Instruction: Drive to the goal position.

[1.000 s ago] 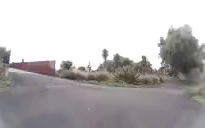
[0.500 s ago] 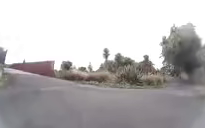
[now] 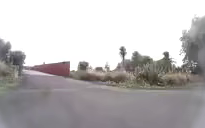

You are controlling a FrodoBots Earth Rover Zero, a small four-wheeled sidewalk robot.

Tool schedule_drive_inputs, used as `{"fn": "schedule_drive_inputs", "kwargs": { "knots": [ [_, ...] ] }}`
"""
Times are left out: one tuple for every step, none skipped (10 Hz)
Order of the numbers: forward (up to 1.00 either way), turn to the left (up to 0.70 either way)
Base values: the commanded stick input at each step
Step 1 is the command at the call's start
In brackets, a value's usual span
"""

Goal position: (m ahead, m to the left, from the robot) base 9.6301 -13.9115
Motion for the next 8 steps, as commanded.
{"fn": "schedule_drive_inputs", "kwargs": {
  "knots": [
    [0.0, 0.0],
    [0.0, 0.0],
    [0.0, 0.0],
    [0.0, 0.0],
    [0.0, 0.0],
    [0.0, 0.0],
    [0.0, 0.0],
    [0.0, 0.0]
  ]
}}
